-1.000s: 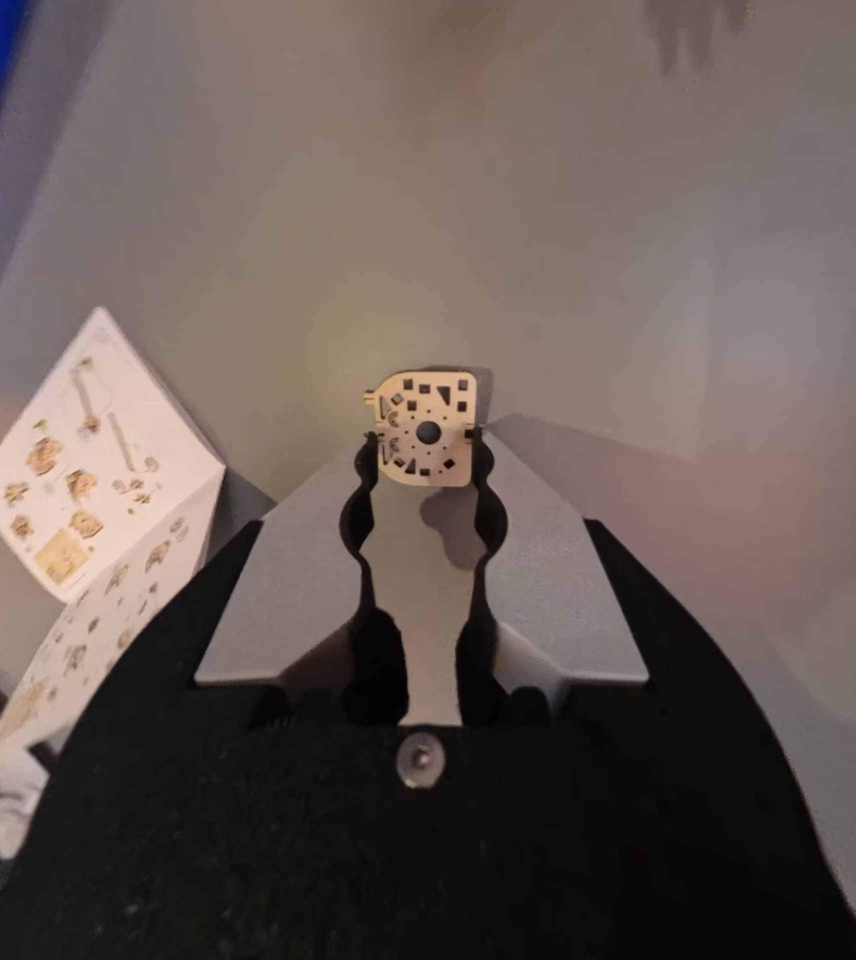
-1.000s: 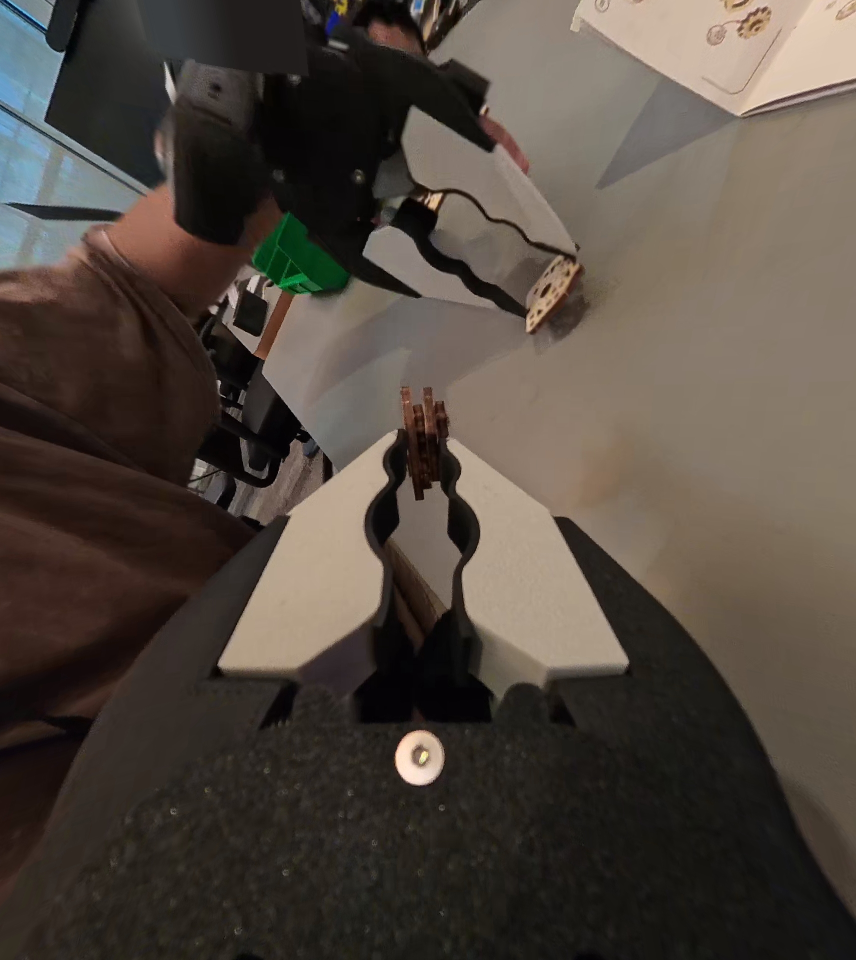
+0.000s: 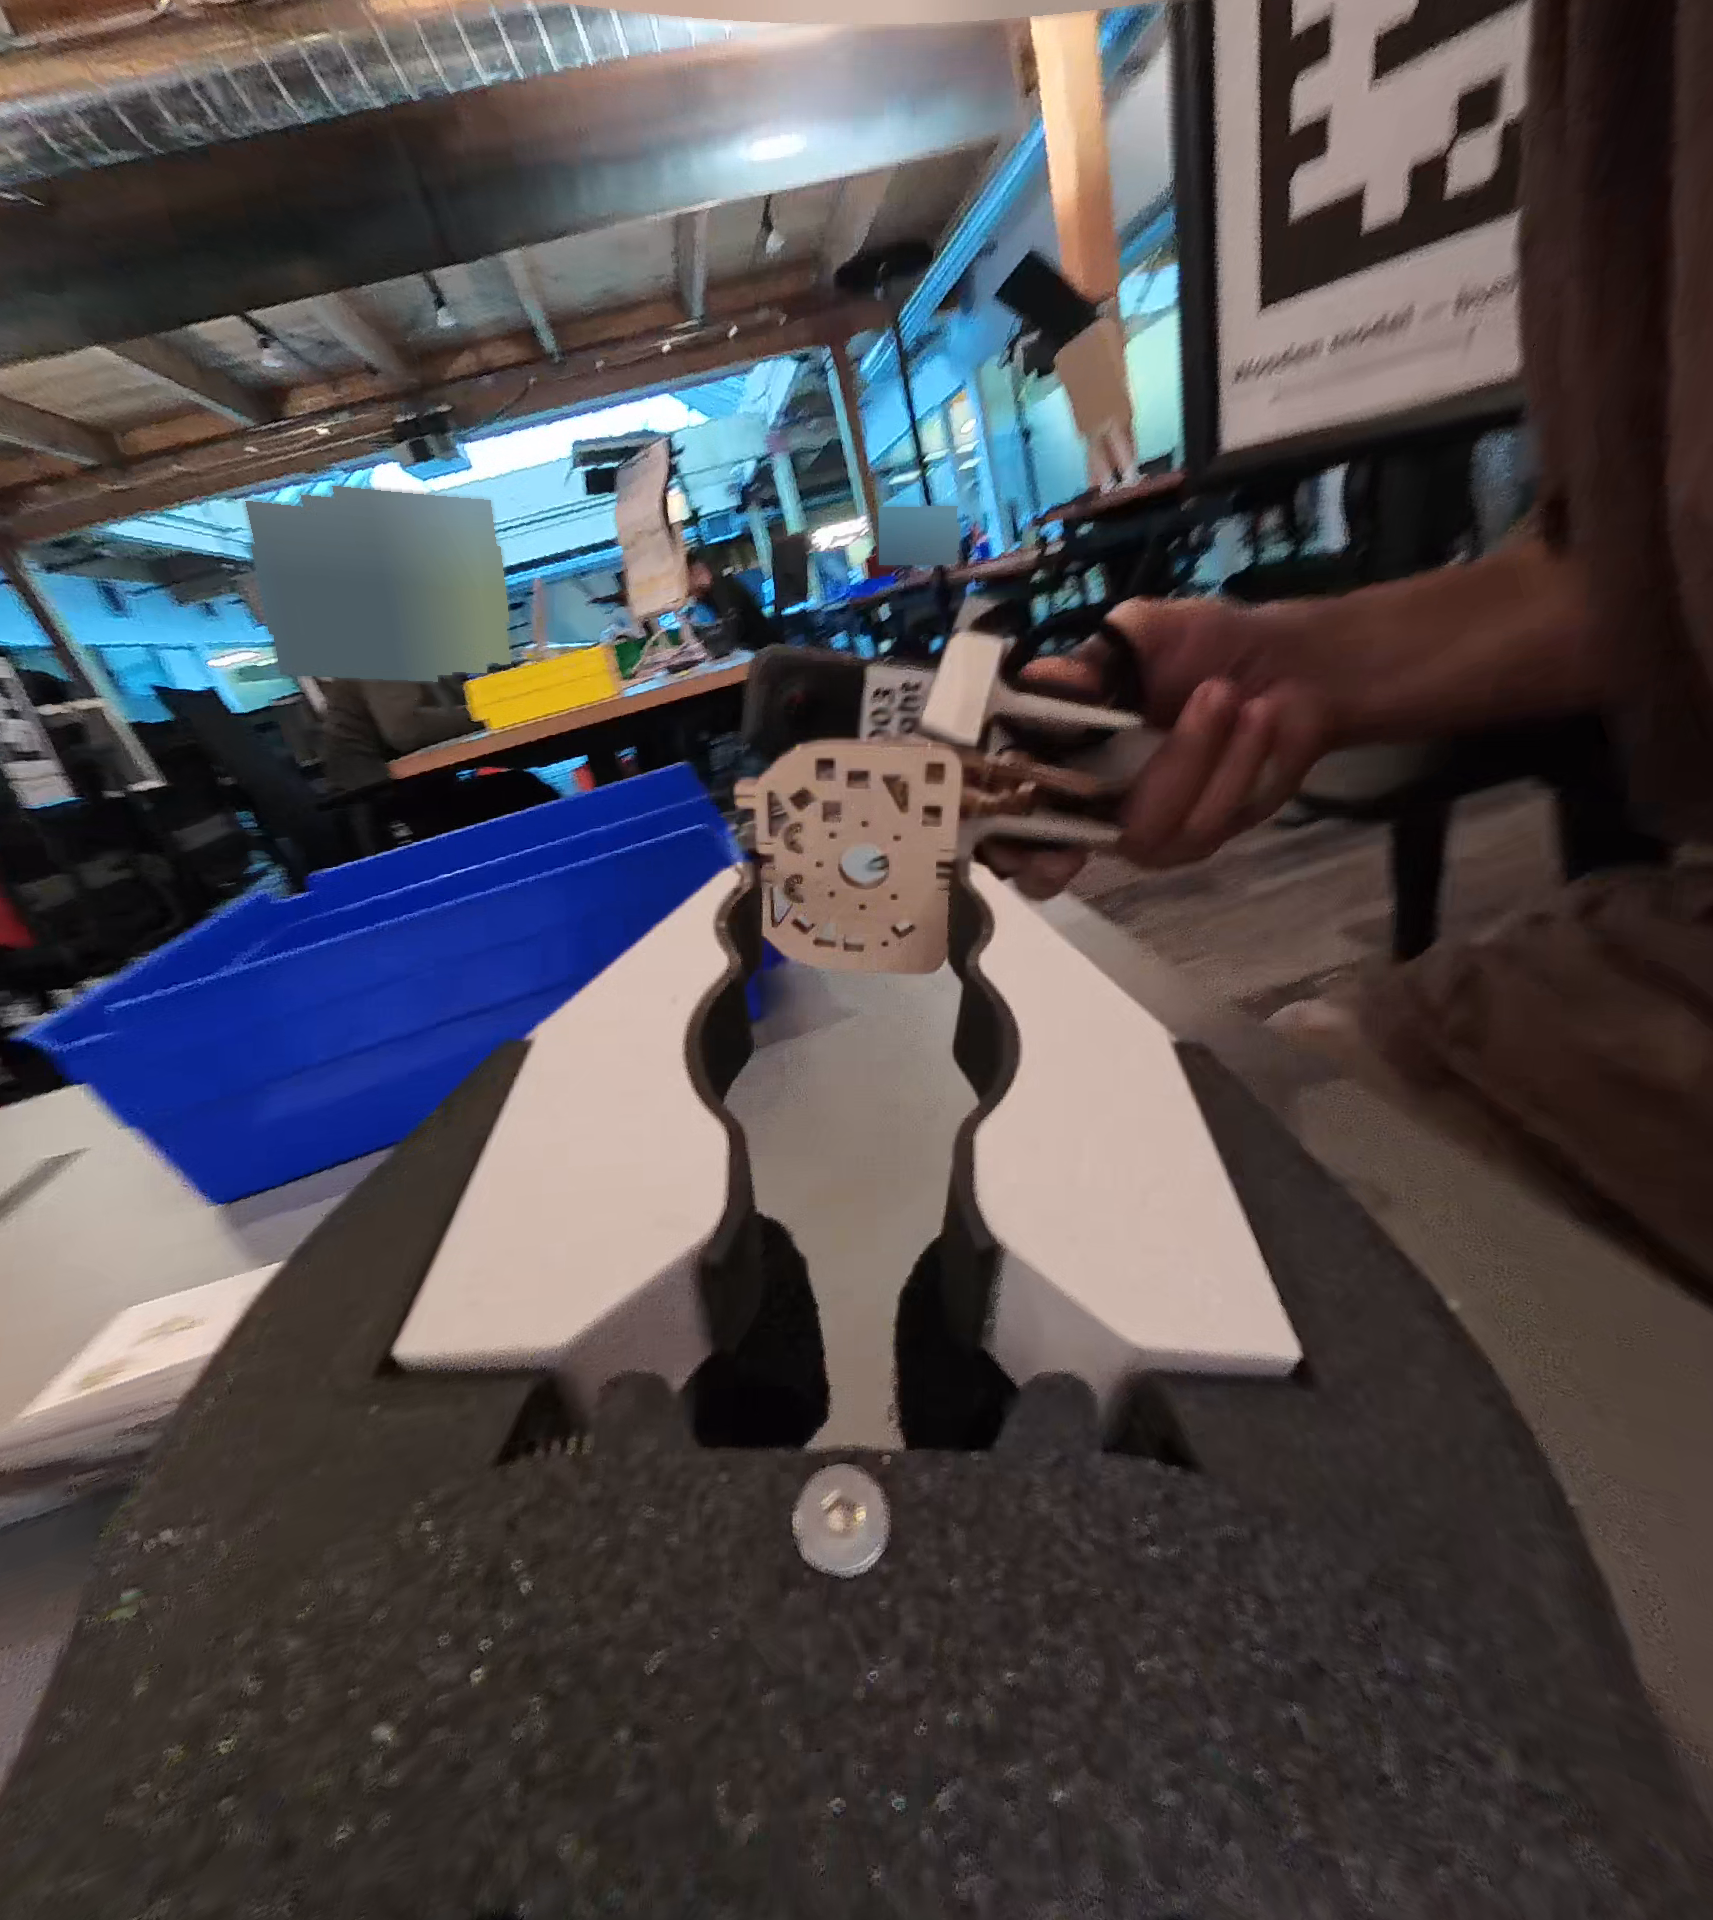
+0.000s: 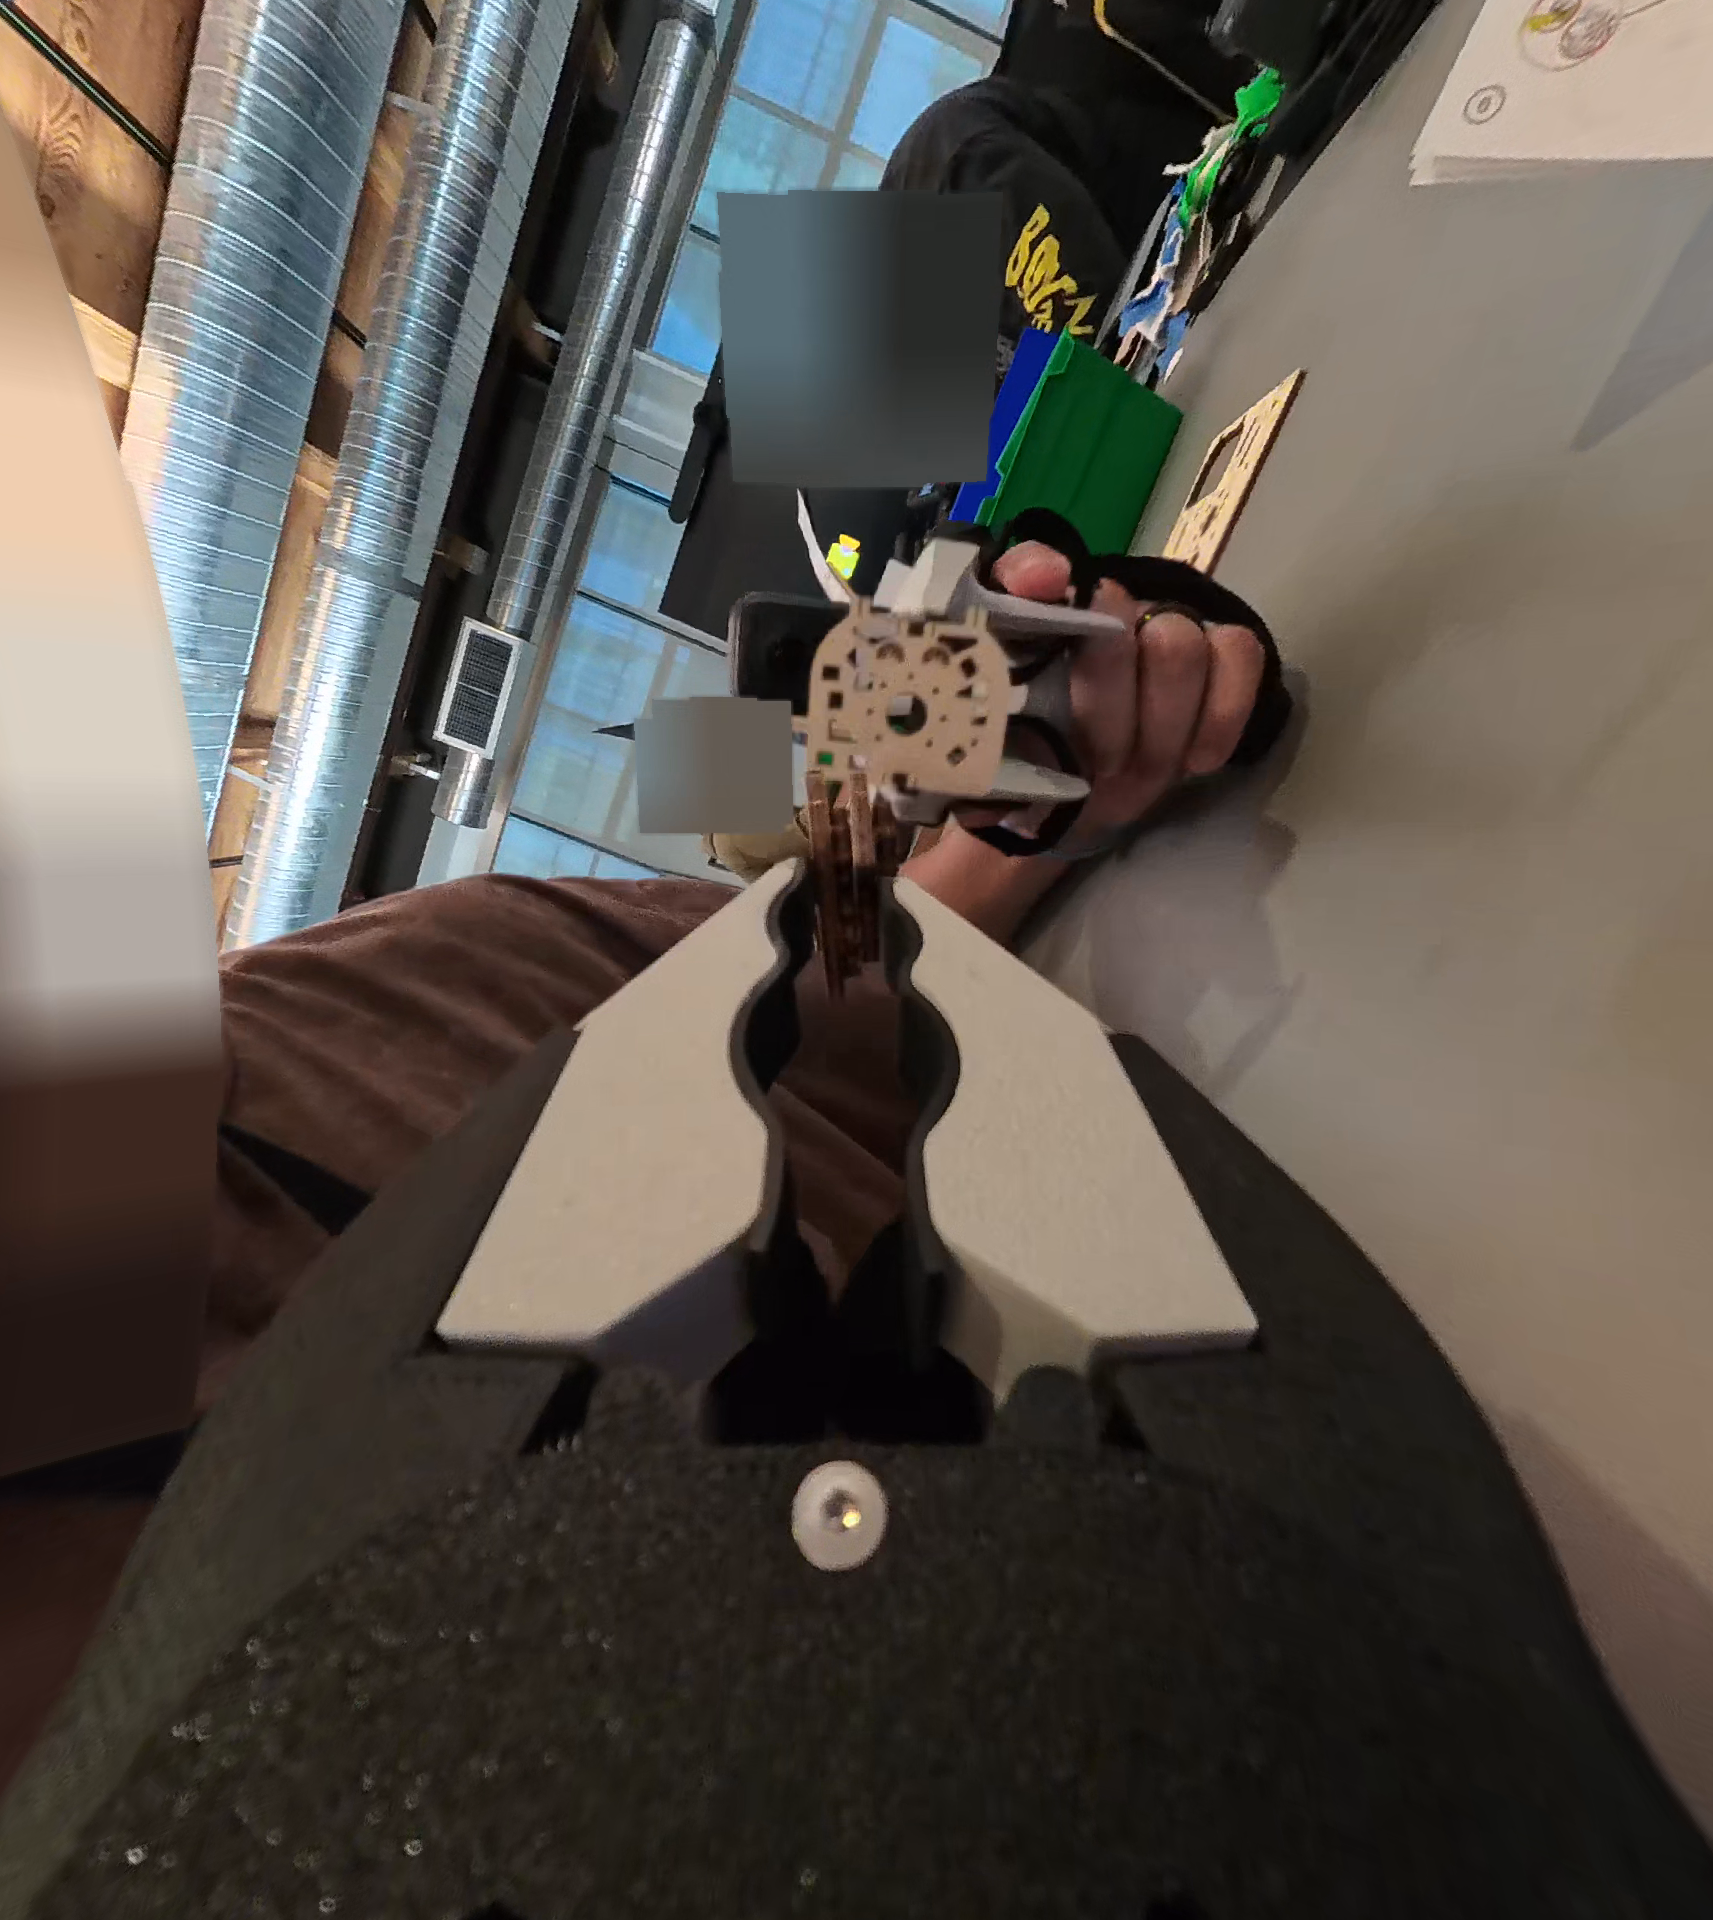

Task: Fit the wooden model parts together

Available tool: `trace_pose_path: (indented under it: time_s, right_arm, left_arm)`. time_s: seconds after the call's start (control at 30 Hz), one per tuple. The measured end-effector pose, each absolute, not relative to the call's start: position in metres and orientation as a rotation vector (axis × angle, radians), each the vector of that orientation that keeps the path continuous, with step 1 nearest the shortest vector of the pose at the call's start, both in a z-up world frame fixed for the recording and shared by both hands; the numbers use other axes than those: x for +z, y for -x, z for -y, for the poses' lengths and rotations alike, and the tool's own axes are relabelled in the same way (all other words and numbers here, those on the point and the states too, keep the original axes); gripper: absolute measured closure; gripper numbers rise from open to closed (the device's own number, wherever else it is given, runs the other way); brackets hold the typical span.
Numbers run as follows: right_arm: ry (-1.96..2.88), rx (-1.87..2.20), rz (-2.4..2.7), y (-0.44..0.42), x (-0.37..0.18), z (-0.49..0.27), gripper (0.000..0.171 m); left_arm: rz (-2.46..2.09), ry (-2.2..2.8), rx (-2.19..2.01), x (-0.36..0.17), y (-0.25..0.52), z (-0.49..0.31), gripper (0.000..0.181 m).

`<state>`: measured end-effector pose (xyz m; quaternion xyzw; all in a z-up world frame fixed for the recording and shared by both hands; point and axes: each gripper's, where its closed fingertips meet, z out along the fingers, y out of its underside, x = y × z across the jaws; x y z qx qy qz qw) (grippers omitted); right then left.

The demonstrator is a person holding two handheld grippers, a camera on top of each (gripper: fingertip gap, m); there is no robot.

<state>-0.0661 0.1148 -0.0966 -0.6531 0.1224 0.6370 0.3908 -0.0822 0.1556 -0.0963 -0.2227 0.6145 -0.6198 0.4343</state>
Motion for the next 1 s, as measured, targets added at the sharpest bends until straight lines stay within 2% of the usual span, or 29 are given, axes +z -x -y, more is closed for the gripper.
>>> trace_pose_path:
  time_s: [0.33, 1.0]
  right_arm:
    - [1.796, 1.411, -0.302, 0.050, -0.116, -0.105, 0.159]
    - [1.845, 1.418, -0.294, 0.048, -0.123, -0.106, 0.159]
  left_arm:
    - [-1.404, 0.595, -1.418, -0.092, 0.067, -0.176, 0.148]
    - [-1.436, 0.573, -1.453, -0.095, 0.069, -0.171, 0.148]
